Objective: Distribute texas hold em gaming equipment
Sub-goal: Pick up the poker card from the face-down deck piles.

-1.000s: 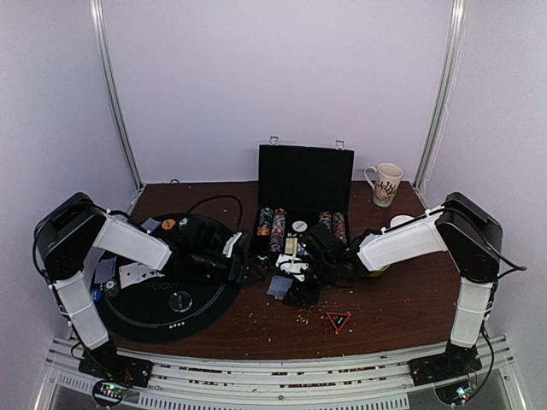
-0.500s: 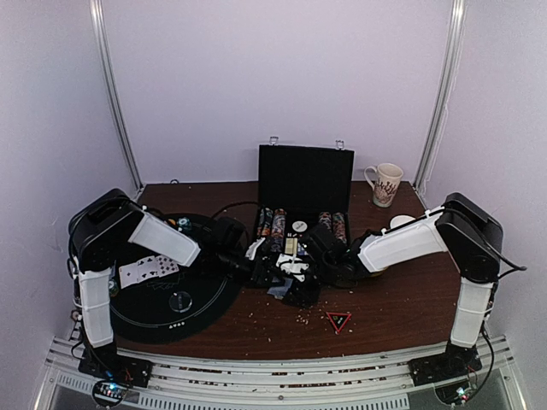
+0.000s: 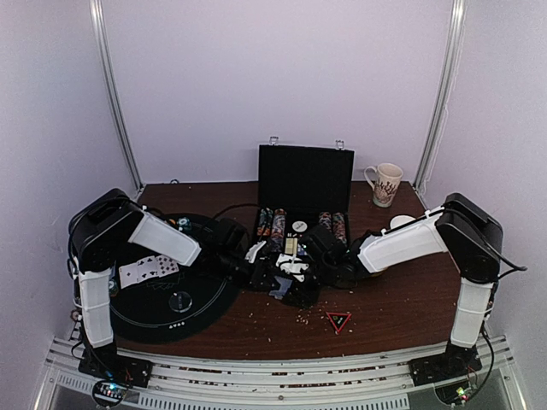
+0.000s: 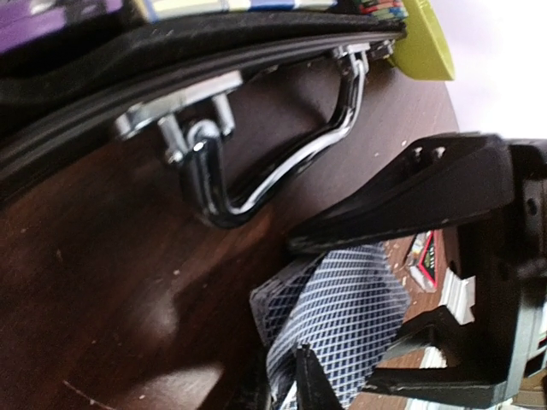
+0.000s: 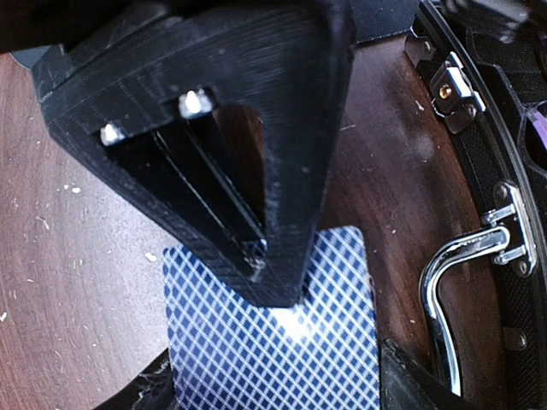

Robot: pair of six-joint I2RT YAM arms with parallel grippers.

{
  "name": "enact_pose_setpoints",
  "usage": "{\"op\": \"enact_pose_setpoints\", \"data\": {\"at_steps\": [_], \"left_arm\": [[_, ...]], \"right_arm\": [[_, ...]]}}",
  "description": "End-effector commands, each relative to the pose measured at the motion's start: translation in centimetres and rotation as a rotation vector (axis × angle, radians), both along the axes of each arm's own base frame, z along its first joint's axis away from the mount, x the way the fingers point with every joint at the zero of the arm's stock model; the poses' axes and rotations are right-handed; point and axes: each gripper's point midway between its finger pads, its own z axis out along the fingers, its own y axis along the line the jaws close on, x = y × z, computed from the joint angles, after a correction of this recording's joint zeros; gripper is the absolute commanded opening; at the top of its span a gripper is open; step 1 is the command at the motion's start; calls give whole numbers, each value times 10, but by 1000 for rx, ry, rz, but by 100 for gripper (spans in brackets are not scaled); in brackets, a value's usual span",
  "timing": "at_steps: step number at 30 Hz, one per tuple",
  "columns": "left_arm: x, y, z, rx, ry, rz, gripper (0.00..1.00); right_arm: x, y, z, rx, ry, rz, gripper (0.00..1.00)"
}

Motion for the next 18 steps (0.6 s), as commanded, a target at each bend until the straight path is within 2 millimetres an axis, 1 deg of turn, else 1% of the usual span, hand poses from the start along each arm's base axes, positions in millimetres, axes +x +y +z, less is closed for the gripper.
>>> {"op": "enact_pose_setpoints", "data": {"at_steps": [1, 3, 6, 8, 10, 18], "left_arm": [[10, 14, -4, 55, -44, 21, 14], [11, 17, -5, 71, -56, 19, 19], [10, 19, -6, 80, -59, 14, 20], [10, 19, -4, 78, -64, 13, 19], [10, 19, -2, 71, -67, 13, 15], [15, 29, 2, 82, -75, 26, 14]], "right_arm": [[-17, -37, -40, -164, 63, -29, 72], [-18, -37, -39, -161, 63, -30, 72], [-17, -37, -38, -161, 60, -30, 73], [-17, -37, -38, -161, 60, -29, 73], [-17, -36, -39, -162, 59, -28, 72], [-17, -38, -39, -171, 59, -28, 72]]}}
